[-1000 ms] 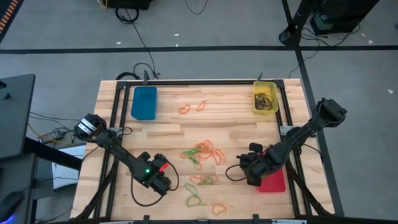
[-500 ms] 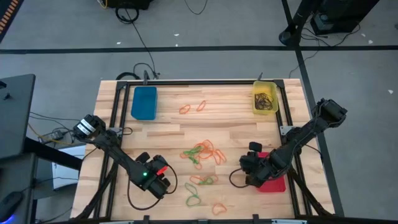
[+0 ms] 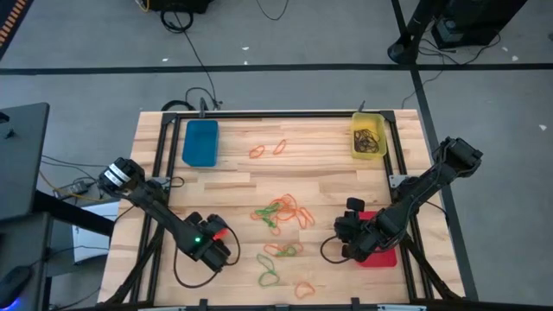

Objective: Sort rubber bands into baskets
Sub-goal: Put the green rubber band into the red bin

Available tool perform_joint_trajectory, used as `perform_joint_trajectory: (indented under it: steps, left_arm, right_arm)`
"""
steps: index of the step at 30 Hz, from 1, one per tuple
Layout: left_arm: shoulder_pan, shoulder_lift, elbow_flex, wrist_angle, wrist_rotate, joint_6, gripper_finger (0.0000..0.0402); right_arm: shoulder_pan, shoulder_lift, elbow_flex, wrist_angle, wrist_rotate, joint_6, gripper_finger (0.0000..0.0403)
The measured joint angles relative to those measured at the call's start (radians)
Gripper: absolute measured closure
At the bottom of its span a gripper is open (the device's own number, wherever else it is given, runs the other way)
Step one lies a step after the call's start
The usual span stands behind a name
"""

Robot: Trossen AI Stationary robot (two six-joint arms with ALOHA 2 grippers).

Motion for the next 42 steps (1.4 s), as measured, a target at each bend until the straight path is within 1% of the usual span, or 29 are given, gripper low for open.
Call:
perform_joint_trajectory:
  steps: [3, 5, 8, 9, 10, 12, 14, 15, 17, 19, 21, 26, 28, 31, 32, 34, 36, 38, 42]
  left_arm:
    - [0.0, 0.0, -0.011, 0.016, 0.01, 0.002, 0.0236]
    - [-0.001, 0.001, 0.001, 0.005, 0.006, 0.002, 0.0276]
    - [-0.001, 0.007, 0.033, -0.049, -0.009, 0.006, 0.0358]
    - [-0.001, 0.01, 0.043, -0.085, -0.027, 0.006, 0.0379]
    - [-0.001, 0.01, 0.058, -0.094, -0.055, 0.012, 0.0387]
    - [-0.006, 0.008, 0.106, -0.066, -0.127, 0.072, 0.0386]
    - [-0.014, 0.007, 0.139, -0.065, -0.221, 0.17, 0.0385]
    - [-0.019, 0.008, 0.151, -0.045, -0.266, 0.233, 0.0385]
    - [-0.026, 0.008, 0.177, 0.053, -0.338, 0.37, 0.0386]
    - [-0.026, 0.007, 0.189, 0.131, -0.372, 0.509, 0.0387]
    - [-0.02, 0.008, 0.188, 0.229, -0.376, 0.62, 0.0387]
    - [-0.003, 0.008, 0.187, 0.444, -0.412, 0.809, 0.0387]
    - [0.004, 0.008, 0.187, 0.531, -0.417, 0.888, 0.0387]
    - [0.009, 0.008, 0.187, 0.653, -0.42, 0.994, 0.0387]
    - [0.011, 0.008, 0.187, 0.69, -0.421, 1.024, 0.0388]
    - [0.013, 0.008, 0.187, 0.734, -0.42, 1.066, 0.0388]
    - [0.015, 0.008, 0.187, 0.759, -0.418, 1.094, 0.0388]
    - [0.015, 0.008, 0.187, 0.77, -0.416, 1.102, 0.0388]
    - [0.016, 0.008, 0.187, 0.772, -0.415, 1.101, 0.0388]
  right_arm:
    - [-0.001, 0.0, 0.0, 0.0, 0.002, -0.004, 0.0238]
    - [-0.003, 0.0, 0.0, 0.0, 0.016, -0.015, 0.0238]
    - [-0.003, 0.0, 0.0, 0.011, 0.047, -0.027, 0.0238]
    - [-0.003, 0.001, 0.0, 0.019, 0.066, -0.028, 0.0238]
    - [-0.004, 0.001, 0.0, 0.031, 0.089, -0.03, 0.0238]
    - [-0.01, 0.001, 0.0, 0.083, 0.14, -0.052, 0.0238]
    - [-0.026, 0.002, 0.0, 0.15, 0.189, -0.089, 0.0238]
    - [-0.036, 0.002, 0.0, 0.188, 0.203, -0.114, 0.0238]
    - [-0.061, 0.002, 0.0, 0.284, 0.197, -0.191, 0.0238]
    - [-0.088, 0.009, 0.0, 0.409, 0.152, -0.284, 0.0238]
    - [-0.114, 0.014, 0.0, 0.536, 0.108, -0.372, 0.0238]
    - [-0.173, 0.044, 0.001, 0.843, 0.077, -0.499, 0.0238]
    - [-0.201, 0.066, 0.001, 0.938, -0.011, -0.546, 0.0238]
    - [-0.244, 0.112, 0.002, 1.058, -0.262, -0.581, 0.0238]
    - [-0.254, 0.13, 0.002, 1.081, -0.318, -0.571, 0.0238]
    - [-0.266, 0.161, 0.002, 1.106, -0.35, -0.55, 0.0238]
    - [-0.273, 0.187, 0.002, 1.118, -0.339, -0.548, 0.0238]
    - [-0.276, 0.216, 0.001, 1.165, -0.342, -0.546, 0.0237]
    - [-0.274, 0.269, 0.001, 1.382, -0.411, -0.515, 0.0227]
